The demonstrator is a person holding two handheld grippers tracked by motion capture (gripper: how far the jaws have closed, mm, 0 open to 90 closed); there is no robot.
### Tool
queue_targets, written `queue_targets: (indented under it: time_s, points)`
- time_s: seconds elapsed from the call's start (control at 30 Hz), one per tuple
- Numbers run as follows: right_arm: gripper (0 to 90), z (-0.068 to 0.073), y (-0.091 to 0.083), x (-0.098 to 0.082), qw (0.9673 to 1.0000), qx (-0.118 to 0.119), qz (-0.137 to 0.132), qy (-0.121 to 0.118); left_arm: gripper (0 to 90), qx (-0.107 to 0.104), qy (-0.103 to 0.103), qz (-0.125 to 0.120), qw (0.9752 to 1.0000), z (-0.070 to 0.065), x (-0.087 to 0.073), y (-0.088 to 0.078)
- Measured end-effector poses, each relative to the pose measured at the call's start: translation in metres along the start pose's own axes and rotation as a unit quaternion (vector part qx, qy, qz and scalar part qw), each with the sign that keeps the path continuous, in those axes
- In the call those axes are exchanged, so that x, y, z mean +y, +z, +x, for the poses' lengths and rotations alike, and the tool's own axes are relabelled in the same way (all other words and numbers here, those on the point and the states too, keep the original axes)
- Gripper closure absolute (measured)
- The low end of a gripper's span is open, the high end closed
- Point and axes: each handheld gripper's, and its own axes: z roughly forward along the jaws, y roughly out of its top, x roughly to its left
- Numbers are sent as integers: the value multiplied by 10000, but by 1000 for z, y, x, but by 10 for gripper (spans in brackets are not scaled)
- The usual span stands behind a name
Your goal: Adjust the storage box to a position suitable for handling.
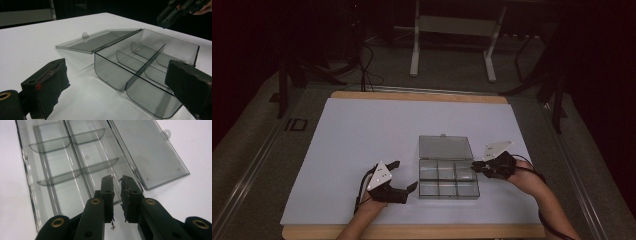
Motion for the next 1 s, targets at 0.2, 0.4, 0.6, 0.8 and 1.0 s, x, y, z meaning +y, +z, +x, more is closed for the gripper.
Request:
queue_targets:
  time_s: [0.2, 0.4, 0.6, 0.8, 1.0]
  points:
    - [777, -3, -9, -8, 9991, 42, 387, -150, 48, 1, 3, 0, 10000, 0, 0, 0]
    - [774, -6, -15, -19, 9965, 51, 787, -281, 47, -2, -1, 3, 10000, 0, 0, 0]
    - [782, -10, -17, -29, 9925, 78, 1187, -271, 47, 3, -6, 5, 10000, 0, 0, 0]
    - [789, -14, -12, -37, 9872, 118, 1574, -247, 47, 3, -1, 1, 10000, 0, 0, 0]
    - [790, -17, -6, -42, 9814, 155, 1892, -291, 48, -10, -8, -11, 10000, 0, 0, 0]
